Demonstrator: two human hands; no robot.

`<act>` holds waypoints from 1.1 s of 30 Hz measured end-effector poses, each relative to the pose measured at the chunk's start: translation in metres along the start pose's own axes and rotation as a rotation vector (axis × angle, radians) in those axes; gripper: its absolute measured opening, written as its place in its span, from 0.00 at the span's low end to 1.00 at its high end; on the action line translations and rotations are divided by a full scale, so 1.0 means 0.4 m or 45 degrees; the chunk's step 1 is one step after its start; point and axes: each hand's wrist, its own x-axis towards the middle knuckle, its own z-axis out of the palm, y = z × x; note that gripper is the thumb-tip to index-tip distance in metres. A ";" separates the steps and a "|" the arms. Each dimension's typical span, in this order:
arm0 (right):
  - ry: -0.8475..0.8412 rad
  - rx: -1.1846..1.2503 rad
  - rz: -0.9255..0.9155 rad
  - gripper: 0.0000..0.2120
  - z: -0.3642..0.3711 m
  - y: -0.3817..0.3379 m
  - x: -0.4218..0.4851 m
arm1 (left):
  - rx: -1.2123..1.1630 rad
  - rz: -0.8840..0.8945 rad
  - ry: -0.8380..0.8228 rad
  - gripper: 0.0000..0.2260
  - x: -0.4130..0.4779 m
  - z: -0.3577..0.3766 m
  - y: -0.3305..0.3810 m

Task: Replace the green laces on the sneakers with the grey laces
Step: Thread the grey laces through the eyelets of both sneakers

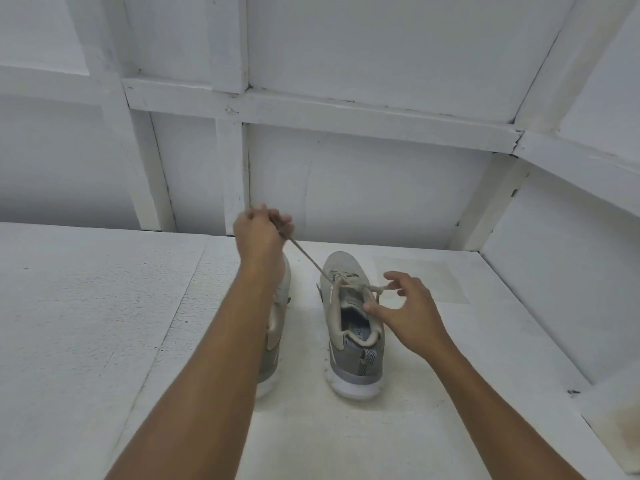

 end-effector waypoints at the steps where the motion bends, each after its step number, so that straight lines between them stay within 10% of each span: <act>1: 0.017 0.052 0.040 0.30 0.001 0.011 -0.008 | 0.026 0.013 -0.051 0.10 0.007 0.002 0.027; 11: -0.049 0.235 0.178 0.11 0.015 0.010 -0.018 | 0.803 0.153 -0.320 0.05 0.045 -0.030 0.082; 19: -0.135 0.370 0.216 0.07 0.007 -0.005 0.009 | 1.957 0.155 -0.945 0.10 -0.031 -0.014 -0.074; 28: -0.478 -0.793 0.337 0.08 -0.024 0.081 0.013 | 2.176 0.167 -0.957 0.09 -0.025 -0.018 -0.079; 33: -0.368 -0.804 0.290 0.11 -0.027 0.061 0.017 | 2.167 0.192 -0.924 0.10 -0.022 -0.019 -0.055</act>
